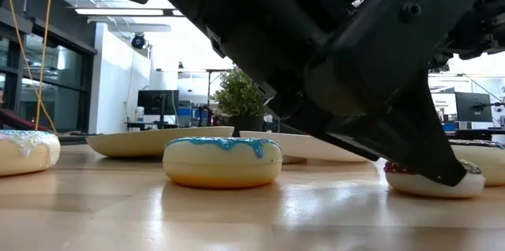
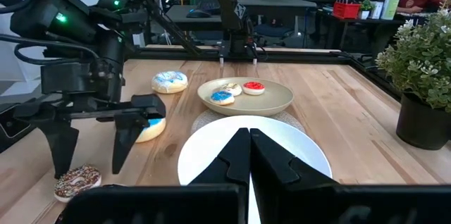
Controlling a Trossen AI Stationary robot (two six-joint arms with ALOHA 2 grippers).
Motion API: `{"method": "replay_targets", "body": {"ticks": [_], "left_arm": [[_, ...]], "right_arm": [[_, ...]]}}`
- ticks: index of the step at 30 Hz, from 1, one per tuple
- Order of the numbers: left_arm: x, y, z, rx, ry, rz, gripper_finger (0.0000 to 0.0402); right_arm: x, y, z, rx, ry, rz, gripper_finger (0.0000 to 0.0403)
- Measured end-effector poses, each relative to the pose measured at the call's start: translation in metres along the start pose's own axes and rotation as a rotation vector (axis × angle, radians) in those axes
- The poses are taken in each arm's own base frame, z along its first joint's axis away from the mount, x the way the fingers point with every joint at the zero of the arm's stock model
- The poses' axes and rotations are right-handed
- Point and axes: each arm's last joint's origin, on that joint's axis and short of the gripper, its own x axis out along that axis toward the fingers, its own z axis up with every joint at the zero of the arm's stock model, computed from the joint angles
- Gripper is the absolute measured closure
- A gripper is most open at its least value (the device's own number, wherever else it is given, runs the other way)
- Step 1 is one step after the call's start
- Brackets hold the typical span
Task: Pick & Place donuts
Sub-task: Put the bottom small brown donut on the brown plate
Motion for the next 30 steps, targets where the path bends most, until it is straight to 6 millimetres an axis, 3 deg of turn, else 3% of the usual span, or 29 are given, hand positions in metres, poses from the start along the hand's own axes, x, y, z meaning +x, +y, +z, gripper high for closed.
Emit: {"method": "replay_targets", "body": {"ticks": [10,30], "left_arm": [[0.014,-0.007,-0.010,0.026,-0.007,-0.076,0.0082],[0.018,-0.002,-0.009,-0.011,-0.007,-0.048,0.0082]], "right_arm": [[0.000,0.000,0.000,0.000,0.001,0.000,0.0402],[0.000,0.000,0.000,0.000,0.000,0.000,0.0402]]}}
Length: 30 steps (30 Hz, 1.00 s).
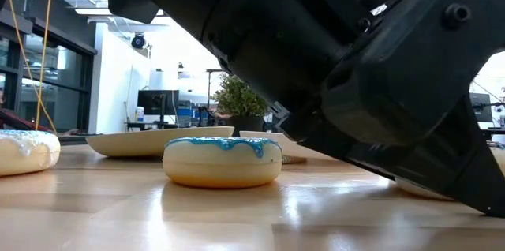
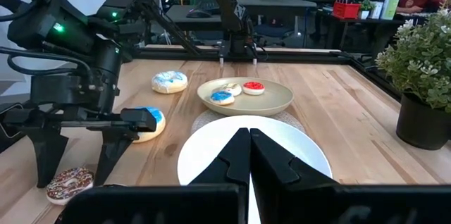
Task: Pick & Place donuts
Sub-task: Put the bottom small brown donut on the brown plate
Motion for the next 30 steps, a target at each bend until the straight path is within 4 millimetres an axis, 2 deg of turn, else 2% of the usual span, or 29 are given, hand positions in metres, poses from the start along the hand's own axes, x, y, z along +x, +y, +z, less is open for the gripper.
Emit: {"method": "replay_targets", "body": {"ticks": [13,22,30], "left_arm": [[0.0006,0.0010,-0.0004,-0.016,-0.001,0.012,0.0086],[0.0010,0.0015,-0.0003,-0.016,0.002,0.007,0.0145],[0.0011,0.0016,-0.0007,-0.013,0.003,0.007,0.0164]], "right_arm": [[0.0000,0.0000,0.0000,0.000,0.000,0.000,0.0402],[0.0000,0.0000,0.0000,0.000,0.000,0.000,0.0402],[0.0000,0.0000,0.0000,0.000,0.000,0.000,0.0402]]}}
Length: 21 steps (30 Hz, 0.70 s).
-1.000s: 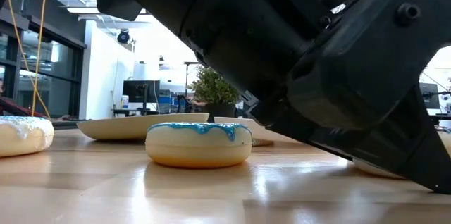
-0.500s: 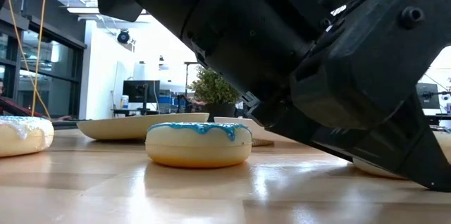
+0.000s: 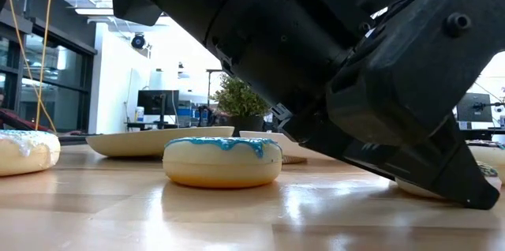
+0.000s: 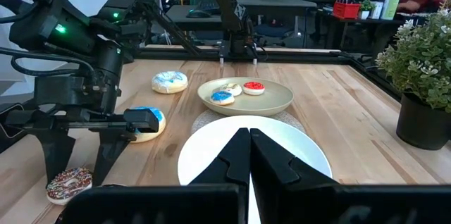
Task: Pick & Place donuts
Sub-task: Put the bottom small brown donut on the brown plate
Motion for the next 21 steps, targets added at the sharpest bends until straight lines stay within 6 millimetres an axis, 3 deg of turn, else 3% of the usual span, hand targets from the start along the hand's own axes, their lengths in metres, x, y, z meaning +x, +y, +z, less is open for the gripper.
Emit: {"method": "replay_targets", "body": {"ticks": [21], "left_arm": [[-0.0021,0.0003,0.0015,0.005,0.001,0.003,0.0192]], "right_arm": [[0.0000,0.0000,0.0000,0.000,0.000,0.000,0.0402]]}}
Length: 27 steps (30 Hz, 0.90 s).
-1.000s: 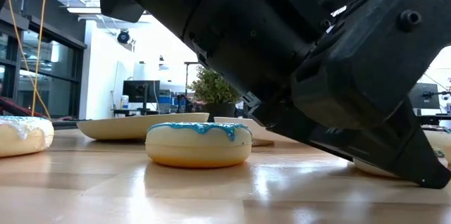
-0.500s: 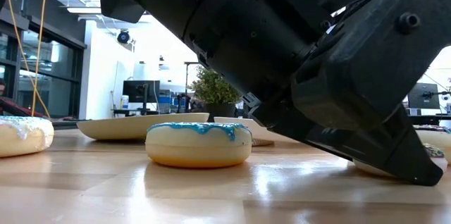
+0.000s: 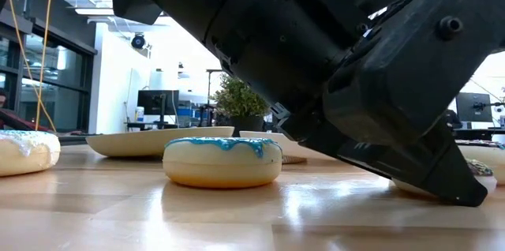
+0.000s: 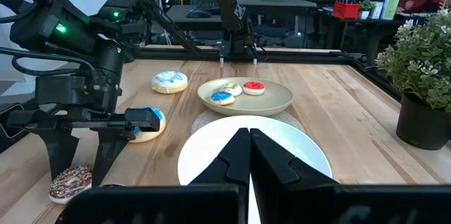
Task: Pick & Place donuts
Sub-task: Put the bottom small brown donut on the brown plate
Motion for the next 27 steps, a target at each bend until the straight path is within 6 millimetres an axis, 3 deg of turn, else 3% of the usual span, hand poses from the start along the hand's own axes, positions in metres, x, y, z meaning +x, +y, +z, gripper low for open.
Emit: {"method": "replay_targets", "body": {"ticks": [7,20,27], "left_arm": [[-0.012,0.002,0.014,0.036,-0.014,0.011,0.0192],[-0.056,0.016,0.057,0.032,-0.053,0.045,0.0192],[-0.075,0.035,0.055,0.018,-0.043,0.044,0.0192]], "right_arm": [[0.000,0.000,0.000,0.000,0.000,0.000,0.0402],[0.000,0.000,0.000,0.000,0.000,0.000,0.0402],[0.000,0.000,0.000,0.000,0.000,0.000,0.0402]]}}
